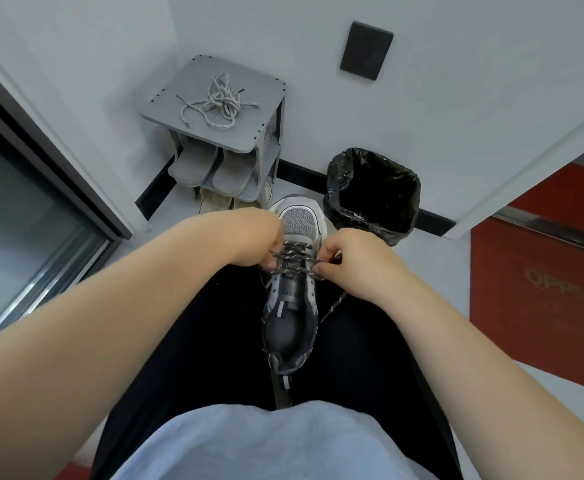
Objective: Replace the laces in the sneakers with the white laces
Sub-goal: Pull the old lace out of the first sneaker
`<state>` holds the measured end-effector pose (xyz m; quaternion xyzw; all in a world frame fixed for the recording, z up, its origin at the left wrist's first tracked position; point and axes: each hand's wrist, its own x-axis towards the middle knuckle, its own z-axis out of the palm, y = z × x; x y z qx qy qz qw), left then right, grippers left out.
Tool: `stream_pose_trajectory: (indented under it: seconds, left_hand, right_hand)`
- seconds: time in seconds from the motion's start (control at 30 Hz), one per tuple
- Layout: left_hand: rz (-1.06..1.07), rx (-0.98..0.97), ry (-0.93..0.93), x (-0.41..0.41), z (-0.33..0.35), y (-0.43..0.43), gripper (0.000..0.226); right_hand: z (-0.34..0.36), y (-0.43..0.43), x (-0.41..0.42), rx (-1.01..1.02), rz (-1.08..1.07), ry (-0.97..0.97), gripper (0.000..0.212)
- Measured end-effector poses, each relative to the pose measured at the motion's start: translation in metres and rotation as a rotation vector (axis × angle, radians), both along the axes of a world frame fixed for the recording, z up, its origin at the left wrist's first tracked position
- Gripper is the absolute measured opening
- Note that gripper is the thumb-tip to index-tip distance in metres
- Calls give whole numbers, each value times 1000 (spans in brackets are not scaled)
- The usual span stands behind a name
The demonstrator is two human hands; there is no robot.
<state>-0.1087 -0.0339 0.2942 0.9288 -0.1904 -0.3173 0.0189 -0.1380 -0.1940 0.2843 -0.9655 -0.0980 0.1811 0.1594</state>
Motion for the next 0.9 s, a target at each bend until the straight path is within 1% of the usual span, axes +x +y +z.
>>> stream_pose_trajectory:
  seconds: [0.1,0.13,0.17,0.2,0.27,0.3,0.33,0.37,0.4,0.43,0.47,0.53,0.57,0.63,0.67,0.73,0.77,0.8,0.87,0.9]
  left_hand:
    - [-90,138,-6,4,11,14,24]
    - [-97,123,-22,7,13,20,22]
    - [-87,64,-34,9,14,25,15]
    - [-55,-38,-36,10,11,28,11]
    - [75,-286,7,6,3,29,15]
    - [173,-419,42,2,-3,27,15]
    - [273,-548,83,-3,-9,24,14]
    - [360,-645,112,-7,-14,21,14]
    - [416,-693,111,-10,-20,18,14]
    - [423,-692,81,-11,-24,16,13]
    - [392,-640,14,-10,-26,17,12]
    - [306,-474,-170,-6,-23,23,8]
    - [295,-425,-227,-4,-18,30,15]
    - [306,-375,-214,-2,-12,43,31]
    - [291,-329,-179,-2,-10,46,33]
    - [210,-217,-149,-4,-14,42,28]
    - [186,-213,-156,-4,-17,38,25]
    - [186,-254,-159,-5,-19,35,21]
    - [255,-414,-130,-7,-21,30,15]
    - [324,-488,-99,-7,-20,31,15]
  right_hand:
    - [13,-11,4,-178,21,-152,7]
    - [14,-13,5,-185,15,-192,6]
    - [12,-13,5,-158,8,-217,8]
    - [8,-12,4,-72,-22,-215,10]
    - [-1,-5,3,186,-128,-123,15]
    - [-5,-3,2,278,-167,-67,16]
    - [-9,-1,0,318,-175,-28,16]
    - [-13,-1,-1,306,-158,-10,15]
    - [-15,-1,-1,277,-131,-11,12]
    - [-15,-1,-1,247,-104,-26,8]
    - [-15,-2,-1,221,-83,-48,5]
    - [-9,-11,3,146,-88,-116,11]
    - [-3,-20,6,109,-118,-150,14]
    - [6,-38,11,93,-161,-139,21]
    - [9,-43,12,103,-154,-98,24]
    - [5,-41,10,147,-120,-13,23]
    - [1,-35,9,171,-108,4,21]
    - [-4,-29,7,183,-98,12,18]
    - [-12,-18,3,168,-72,28,17]
    - [-14,-16,1,153,-62,31,15]
